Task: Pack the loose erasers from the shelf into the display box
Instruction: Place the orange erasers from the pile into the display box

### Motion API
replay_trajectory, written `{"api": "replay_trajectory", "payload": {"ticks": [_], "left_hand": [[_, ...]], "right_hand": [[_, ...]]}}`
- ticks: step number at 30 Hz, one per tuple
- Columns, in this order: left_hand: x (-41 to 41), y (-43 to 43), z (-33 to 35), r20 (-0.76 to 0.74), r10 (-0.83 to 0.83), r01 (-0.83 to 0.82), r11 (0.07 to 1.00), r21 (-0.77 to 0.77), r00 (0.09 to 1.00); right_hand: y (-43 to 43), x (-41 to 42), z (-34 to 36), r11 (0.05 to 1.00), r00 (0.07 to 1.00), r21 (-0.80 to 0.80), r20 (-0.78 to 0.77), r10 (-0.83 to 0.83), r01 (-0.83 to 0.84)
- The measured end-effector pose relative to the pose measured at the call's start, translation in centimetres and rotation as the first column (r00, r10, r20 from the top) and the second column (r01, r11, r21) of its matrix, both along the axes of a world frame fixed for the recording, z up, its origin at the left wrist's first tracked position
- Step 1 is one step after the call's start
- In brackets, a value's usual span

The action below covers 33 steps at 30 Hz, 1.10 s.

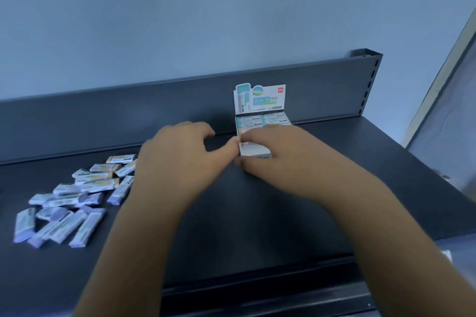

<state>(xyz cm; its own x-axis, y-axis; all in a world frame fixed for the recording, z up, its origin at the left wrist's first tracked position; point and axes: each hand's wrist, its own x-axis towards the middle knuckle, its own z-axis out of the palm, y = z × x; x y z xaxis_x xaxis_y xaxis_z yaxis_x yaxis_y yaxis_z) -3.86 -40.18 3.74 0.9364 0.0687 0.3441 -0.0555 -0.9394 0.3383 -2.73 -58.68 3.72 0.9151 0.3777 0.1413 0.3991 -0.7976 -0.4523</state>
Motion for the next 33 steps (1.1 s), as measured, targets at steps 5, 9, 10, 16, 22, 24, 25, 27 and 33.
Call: {"api": "replay_trajectory", "payload": {"ticks": [5,9,10,16,22,24,25,27,33], "left_hand": [[-1.3,2.8,-2.5,-0.168,0.094,-0.09,0.996,0.027,0.981],[-2.5,3.6,-2.9,-0.125,0.083,-0.086,0.996,-0.019,0.989],[-2.7,3.6,-2.8,-0.112,0.084,-0.087,0.996,-0.024,0.99],[-4.0,3.5,-2.2,-0.078,0.088,-0.091,0.995,-0.036,0.993],[-4.9,4.7,-1.1,-0.03,0.13,-0.13,0.991,-0.019,0.991],[-5.2,5.1,-0.9,-0.035,0.154,-0.154,0.988,-0.014,0.988],[-5.3,5.3,-0.7,-0.04,0.161,-0.161,0.987,-0.011,0.986],[-5.5,5.7,-0.6,-0.054,0.17,-0.17,0.985,0.006,0.984],[-5.8,8.6,-0.6,-0.05,0.188,-0.188,0.982,0.009,0.981]], "right_hand": [[2.3,-1.9,-1.7,0.95,0.967,0.232,0.095,-0.238,0.211],[3.7,-3.1,-3.3,0.946,0.956,0.209,0.105,-0.273,0.247],[3.9,-3.3,-3.5,0.951,0.958,0.195,0.106,-0.265,0.241],[4.7,-3.6,-3.3,0.969,0.967,0.161,0.139,-0.212,0.189],[5.3,-3.4,-2.1,0.977,0.985,0.185,0.118,-0.127,0.104],[5.9,-3.3,-1.8,0.98,0.995,0.195,0.087,-0.053,0.035],[6.2,-3.3,-1.7,0.976,0.997,0.218,0.076,-0.013,-0.004],[7.1,-3.4,-1.5,0.957,0.997,0.283,0.065,0.04,-0.057],[10.0,-3.9,-0.8,0.959,0.996,0.274,0.082,0.044,-0.065]]}}
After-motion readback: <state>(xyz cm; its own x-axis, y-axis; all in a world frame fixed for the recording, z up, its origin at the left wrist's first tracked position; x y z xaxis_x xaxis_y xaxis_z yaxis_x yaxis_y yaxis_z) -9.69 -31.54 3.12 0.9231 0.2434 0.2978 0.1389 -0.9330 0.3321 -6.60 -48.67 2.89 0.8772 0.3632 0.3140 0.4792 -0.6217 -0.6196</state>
